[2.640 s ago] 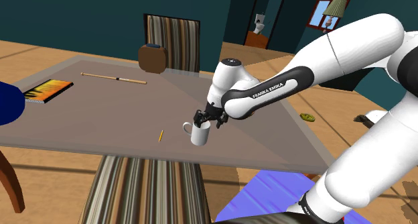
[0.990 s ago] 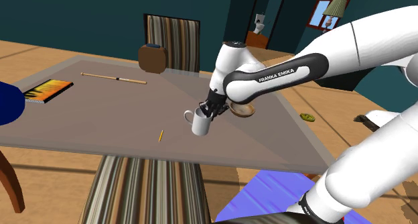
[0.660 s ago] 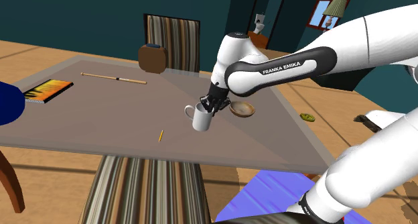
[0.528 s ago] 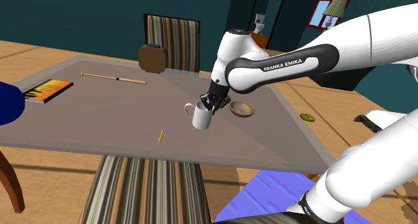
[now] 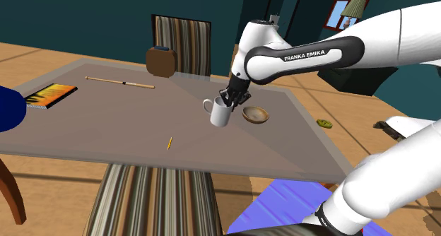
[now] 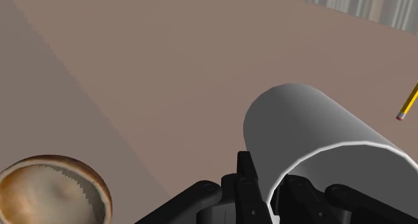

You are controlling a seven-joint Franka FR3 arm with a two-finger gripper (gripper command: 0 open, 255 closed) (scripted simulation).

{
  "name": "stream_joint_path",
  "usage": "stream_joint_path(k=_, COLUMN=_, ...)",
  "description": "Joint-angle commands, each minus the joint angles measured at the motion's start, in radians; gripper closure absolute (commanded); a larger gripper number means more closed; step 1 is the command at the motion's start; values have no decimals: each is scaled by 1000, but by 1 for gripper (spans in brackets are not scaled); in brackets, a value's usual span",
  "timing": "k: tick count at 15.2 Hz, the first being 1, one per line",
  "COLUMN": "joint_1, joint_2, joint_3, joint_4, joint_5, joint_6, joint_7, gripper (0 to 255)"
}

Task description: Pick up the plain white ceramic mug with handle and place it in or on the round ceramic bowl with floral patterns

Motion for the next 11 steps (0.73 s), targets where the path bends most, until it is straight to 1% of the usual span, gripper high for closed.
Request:
stream_joint_path(k=1, joint_1=-18, joint_2=2, joint_3=-32, joint_4=2, joint_5=-1, joint_6=2, joint_7=-51, gripper=255)
stream_joint_path(k=6, joint_1=-67, joint_2=22, joint_3=-114, joint_4=26, joint_5=-5, joint_6=0, joint_7=-178, gripper=255)
stream_joint_path(k=11, joint_1=-116, joint_2=65, joint_3=-190, joint_4=79, joint_5=-6, joint_6=-6, joint_7=-301, gripper=255)
